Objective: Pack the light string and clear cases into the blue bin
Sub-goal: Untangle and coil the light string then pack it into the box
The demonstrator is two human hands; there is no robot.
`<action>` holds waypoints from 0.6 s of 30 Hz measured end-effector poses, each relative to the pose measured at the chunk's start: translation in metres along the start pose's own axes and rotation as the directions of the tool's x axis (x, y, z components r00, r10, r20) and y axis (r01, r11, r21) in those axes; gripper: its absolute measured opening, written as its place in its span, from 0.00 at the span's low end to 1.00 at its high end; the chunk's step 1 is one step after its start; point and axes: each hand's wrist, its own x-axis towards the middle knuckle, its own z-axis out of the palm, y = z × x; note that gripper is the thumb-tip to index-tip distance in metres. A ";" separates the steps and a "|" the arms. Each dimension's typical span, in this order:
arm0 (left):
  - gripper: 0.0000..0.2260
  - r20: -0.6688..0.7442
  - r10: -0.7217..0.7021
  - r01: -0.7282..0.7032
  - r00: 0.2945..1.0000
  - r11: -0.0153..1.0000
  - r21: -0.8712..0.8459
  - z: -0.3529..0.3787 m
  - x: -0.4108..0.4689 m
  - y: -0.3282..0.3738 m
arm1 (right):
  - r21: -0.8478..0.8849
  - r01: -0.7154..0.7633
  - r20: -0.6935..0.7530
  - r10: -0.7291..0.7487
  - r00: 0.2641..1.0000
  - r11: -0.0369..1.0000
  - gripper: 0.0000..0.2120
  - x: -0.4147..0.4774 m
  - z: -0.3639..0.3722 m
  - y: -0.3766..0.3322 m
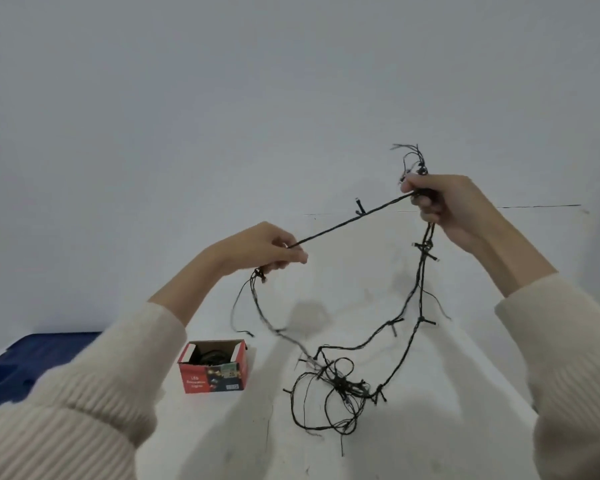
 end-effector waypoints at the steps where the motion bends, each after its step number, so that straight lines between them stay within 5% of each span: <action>1: 0.07 -0.026 0.002 -0.001 1.000 1.000 0.017 0.004 0.002 -0.006 | 0.014 0.005 -0.042 -0.005 0.999 1.000 0.11 0.000 -0.002 0.003; 6: 0.05 -0.201 -0.015 0.095 0.979 0.914 0.395 0.023 0.013 -0.037 | 0.340 0.136 -0.277 -0.039 0.960 0.931 0.10 0.004 -0.011 0.002; 11: 0.09 -0.165 -0.262 0.300 0.951 0.911 0.283 0.031 0.002 -0.093 | 0.443 0.243 -0.449 -0.021 0.893 0.863 0.11 0.003 -0.045 0.005; 14: 0.17 -0.204 -0.312 0.295 0.928 0.949 -0.110 0.025 0.002 -0.072 | 0.291 0.108 -0.381 0.012 0.925 0.951 0.12 0.003 -0.047 0.026; 16: 0.16 -0.170 -0.289 0.144 0.942 0.806 -0.574 0.012 0.006 -0.036 | 0.097 -0.018 -0.269 0.044 0.962 0.995 0.12 0.001 -0.041 0.038; 18: 0.16 -0.120 -0.196 0.041 0.973 0.659 -0.751 -0.004 0.009 -0.001 | -0.075 -0.098 -0.157 0.085 0.984 0.992 0.11 -0.003 -0.031 0.044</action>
